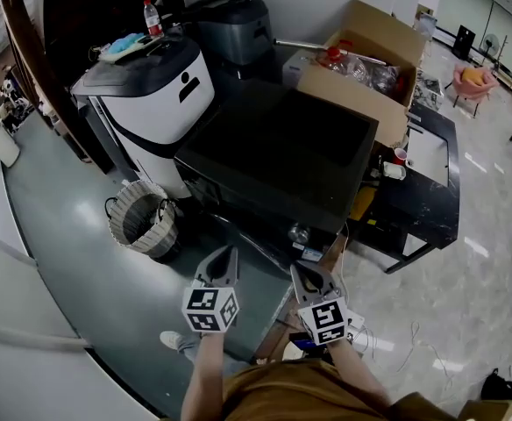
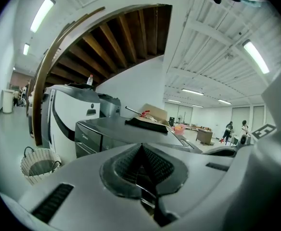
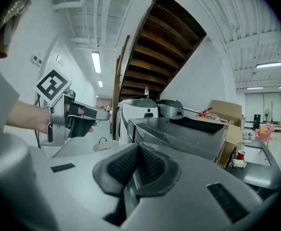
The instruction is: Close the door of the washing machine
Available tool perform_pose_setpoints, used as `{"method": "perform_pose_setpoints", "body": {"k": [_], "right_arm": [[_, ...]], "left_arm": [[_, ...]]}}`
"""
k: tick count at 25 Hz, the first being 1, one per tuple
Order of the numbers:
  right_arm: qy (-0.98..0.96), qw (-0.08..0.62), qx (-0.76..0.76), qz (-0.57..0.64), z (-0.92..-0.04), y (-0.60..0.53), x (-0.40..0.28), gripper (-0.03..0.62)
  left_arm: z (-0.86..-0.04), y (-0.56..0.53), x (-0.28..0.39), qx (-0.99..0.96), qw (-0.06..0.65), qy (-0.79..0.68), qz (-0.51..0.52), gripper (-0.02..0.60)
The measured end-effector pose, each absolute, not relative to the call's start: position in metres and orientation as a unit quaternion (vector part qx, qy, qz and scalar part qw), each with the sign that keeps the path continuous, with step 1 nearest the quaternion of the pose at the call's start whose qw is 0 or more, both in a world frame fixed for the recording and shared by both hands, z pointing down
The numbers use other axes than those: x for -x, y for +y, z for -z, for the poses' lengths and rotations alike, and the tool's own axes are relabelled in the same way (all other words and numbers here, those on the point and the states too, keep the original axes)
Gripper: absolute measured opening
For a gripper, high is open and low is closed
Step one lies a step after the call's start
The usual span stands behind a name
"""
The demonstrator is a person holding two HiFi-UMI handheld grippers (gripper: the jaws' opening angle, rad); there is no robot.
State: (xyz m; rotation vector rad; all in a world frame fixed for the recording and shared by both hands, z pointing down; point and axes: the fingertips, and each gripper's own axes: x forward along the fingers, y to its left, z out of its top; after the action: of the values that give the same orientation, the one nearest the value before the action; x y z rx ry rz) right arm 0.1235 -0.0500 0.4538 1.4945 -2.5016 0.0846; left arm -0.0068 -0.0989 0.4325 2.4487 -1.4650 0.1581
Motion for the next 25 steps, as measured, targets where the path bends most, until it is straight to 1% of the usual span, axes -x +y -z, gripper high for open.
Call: {"method": "perform_pose_setpoints", "body": {"k": [8, 13, 19, 25], "right_arm": [[-0.847, 0.124, -0.516, -0.027, -0.461, -0.054, -0.131, 0.012], [-0.851, 0.114, -0.511, -0.033, -0.458, -0.056, -0.126, 0.012], [-0.845, 0.128, -0.518, -0.036, -0.467, -0.054, -0.131, 0.012], [-0.842, 0.123, -0.524, -0.041, -0.467, -0.053, -0.136, 0.012]], "left_arm": [[-0.449, -0.095, 0.018, -0.839, 0.158, -0.52, -0.034, 0.025], [-0.447, -0.093, 0.017, -0.842, 0.16, -0.514, -0.039, 0.025], [-0.452, -0.091, 0.017, -0.839, 0.162, -0.517, -0.043, 0.025], [-0.456, -0.087, 0.017, -0.841, 0.167, -0.512, -0.047, 0.025]]}}
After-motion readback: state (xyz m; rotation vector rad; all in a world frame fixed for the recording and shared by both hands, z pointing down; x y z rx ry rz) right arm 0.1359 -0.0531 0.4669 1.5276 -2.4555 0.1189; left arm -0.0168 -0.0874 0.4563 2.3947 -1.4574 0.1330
